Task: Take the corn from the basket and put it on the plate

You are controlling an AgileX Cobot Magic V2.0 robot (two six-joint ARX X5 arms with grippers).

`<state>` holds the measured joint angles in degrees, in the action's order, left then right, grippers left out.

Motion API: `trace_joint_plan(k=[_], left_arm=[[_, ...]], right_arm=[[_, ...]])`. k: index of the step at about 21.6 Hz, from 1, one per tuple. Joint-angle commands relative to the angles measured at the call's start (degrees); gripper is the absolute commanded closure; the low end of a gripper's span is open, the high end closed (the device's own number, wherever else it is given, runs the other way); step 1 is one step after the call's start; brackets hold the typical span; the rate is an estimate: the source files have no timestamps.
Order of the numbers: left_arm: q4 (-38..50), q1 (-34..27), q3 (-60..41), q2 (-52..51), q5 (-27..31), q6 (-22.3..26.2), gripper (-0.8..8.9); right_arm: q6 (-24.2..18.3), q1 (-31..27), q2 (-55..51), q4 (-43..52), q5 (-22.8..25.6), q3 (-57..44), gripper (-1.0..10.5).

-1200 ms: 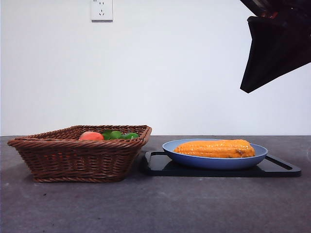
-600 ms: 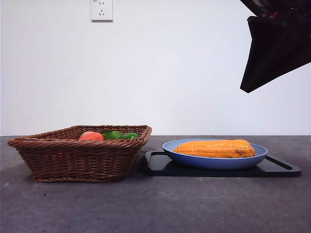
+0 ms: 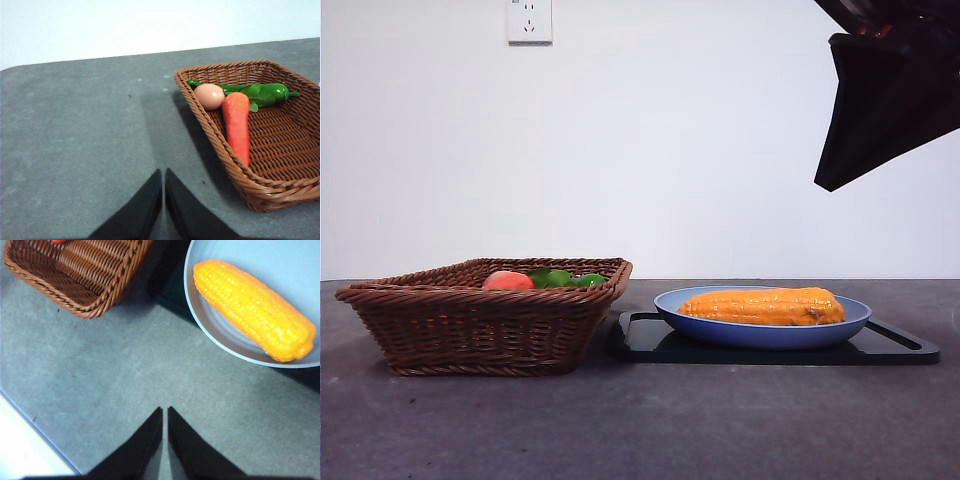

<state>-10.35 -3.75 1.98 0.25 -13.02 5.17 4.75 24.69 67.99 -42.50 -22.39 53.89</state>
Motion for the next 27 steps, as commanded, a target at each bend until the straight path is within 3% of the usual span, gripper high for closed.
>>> trace_joint_plan(k=[1,6,13,21,27], left_arm=[[-1.84,-0.15,-0.74,-0.07,-0.17,-0.07,8.06],[-1.84,-0.15,-0.74,-0.07,-0.17,-0.07,8.06],[-1.77,-0.15,-0.74,-0.07,-0.20,-0.07,8.06],[-1.77,-0.15,-0.74,-0.07,-0.20,-0.07,8.06],[-1.77,-0.15,-0.74,-0.07,-0.20,-0.07,8.06]], right_arm=[[0.37,0.90,0.46,0.52,-0.28,0.50,9.4],[-4.79,-2.93,-1.03,4.79,3.02,0.55,9.4],[-8.68,-7.98,-11.23,23.58,10.84,-2.82,9.4],[-8.70,-21.07,-35.69,38.03,11.47,-22.27,9.4],[-8.70,-25.14,-48.76,40.39,18.69,-33.62,9.4]])
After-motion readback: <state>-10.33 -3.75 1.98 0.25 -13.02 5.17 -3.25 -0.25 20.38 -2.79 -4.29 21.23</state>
